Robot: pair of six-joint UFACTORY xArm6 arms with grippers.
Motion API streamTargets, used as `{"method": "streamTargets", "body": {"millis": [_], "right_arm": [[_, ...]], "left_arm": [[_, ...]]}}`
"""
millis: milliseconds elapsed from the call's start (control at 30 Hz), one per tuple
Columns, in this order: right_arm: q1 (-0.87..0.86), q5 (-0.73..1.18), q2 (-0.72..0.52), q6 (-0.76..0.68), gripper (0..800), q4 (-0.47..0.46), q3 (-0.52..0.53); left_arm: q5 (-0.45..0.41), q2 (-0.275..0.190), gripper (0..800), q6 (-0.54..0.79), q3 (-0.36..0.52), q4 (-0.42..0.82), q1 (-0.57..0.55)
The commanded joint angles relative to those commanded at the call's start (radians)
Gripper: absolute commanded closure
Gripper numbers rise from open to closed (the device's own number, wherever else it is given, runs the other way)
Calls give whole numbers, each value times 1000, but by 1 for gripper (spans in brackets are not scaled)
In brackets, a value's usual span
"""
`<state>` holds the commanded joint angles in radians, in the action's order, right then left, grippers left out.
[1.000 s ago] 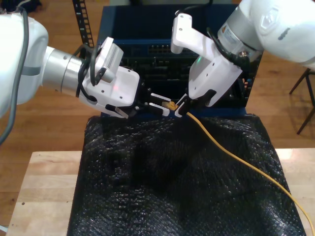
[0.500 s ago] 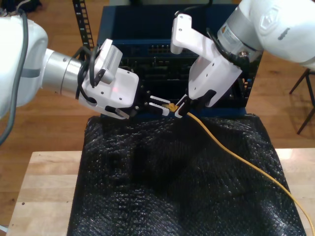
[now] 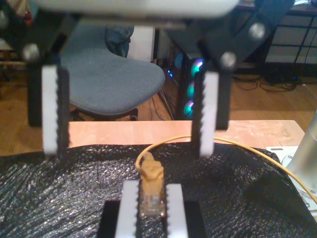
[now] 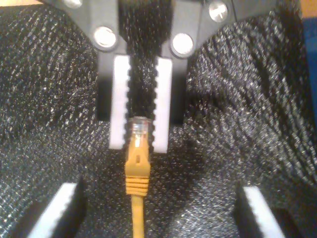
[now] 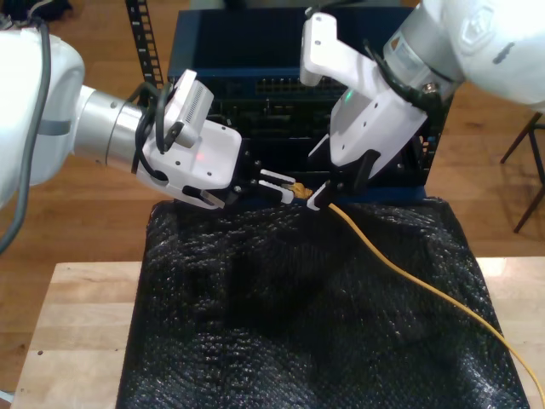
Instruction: Grab the cable and plug it in
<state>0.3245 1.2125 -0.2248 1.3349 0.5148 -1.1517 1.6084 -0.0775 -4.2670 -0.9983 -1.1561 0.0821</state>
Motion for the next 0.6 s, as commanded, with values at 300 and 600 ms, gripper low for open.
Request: {"method": "streamTargets", "body": {"millis": [300, 600], "right_arm": [[0, -3, -17, 8, 13, -2, 0], [0, -6, -38, 54, 12, -3, 0]], "left_arm": [[34, 8, 795, -8, 3, 0, 18], [133, 77, 782, -61, -5, -60, 64]]}}
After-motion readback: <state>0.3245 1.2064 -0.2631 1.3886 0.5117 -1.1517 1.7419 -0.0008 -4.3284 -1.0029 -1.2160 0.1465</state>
